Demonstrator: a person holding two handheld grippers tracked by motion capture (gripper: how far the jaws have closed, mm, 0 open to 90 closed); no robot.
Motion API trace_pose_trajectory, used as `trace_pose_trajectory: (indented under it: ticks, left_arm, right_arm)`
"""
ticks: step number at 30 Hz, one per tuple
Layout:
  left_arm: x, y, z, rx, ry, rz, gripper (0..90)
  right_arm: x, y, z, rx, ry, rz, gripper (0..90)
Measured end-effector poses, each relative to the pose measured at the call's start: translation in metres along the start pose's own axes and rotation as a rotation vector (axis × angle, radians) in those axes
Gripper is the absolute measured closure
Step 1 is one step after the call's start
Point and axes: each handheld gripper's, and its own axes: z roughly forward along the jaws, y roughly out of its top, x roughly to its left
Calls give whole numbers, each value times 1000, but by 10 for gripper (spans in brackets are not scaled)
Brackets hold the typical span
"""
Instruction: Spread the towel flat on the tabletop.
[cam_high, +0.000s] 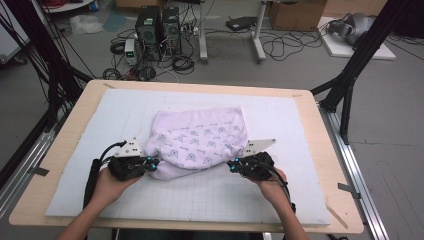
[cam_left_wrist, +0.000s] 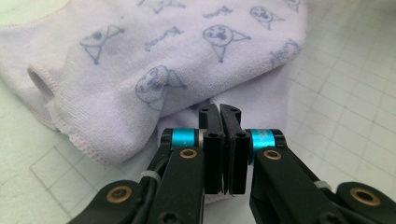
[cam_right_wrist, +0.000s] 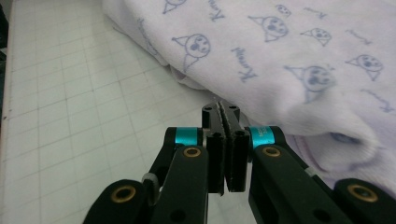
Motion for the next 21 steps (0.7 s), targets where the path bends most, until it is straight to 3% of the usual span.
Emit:
trace_pose_trajectory:
  ticks: [5,6,7,8,9,11,12,15,16,17,18,19,20,21]
  left_arm:
    - [2,0,-6,-7,13,0,874]
    - [3,0,-5,-5,25,-12,806]
    - [5,0,-4,-4,32,-19,806]
    - [6,-1,-2,-1,36,-32,631]
    - [7,-1,0,1,41,-39,631]
    - [10,-2,8,19,43,-53,536]
    - [12,-1,15,31,42,-59,513]
    - [14,1,33,67,47,-49,527]
    - [14,1,41,86,49,-42,583]
    - [14,2,46,97,48,-35,583]
    - [13,2,51,104,44,-29,658]
    - [13,2,52,95,48,-30,658]
    - [14,2,51,92,44,-30,750]
    - [15,3,50,89,36,-35,750]
  right_arm:
    - [0,-4,-11,-11,-17,8,892]
    - [-2,-6,-11,-25,-13,25,771]
    - [-2,-6,-11,-25,-13,25,771]
    - [-2,-6,-6,-26,13,32,681]
    - [-2,-6,-6,-26,13,32,681]
    - [1,-3,2,-2,-19,10,610]
    - [0,1,14,0,-24,16,527]
    - [-2,6,25,5,-31,7,513]
    - [-5,10,37,17,-45,9,512]
    - [-5,10,37,17,-45,9,512]
    - [-10,13,47,33,-55,14,555]
    - [-10,13,47,33,-55,14,555]
    - [-14,14,53,35,-67,6,693]
    - [-14,14,53,35,-67,6,693]
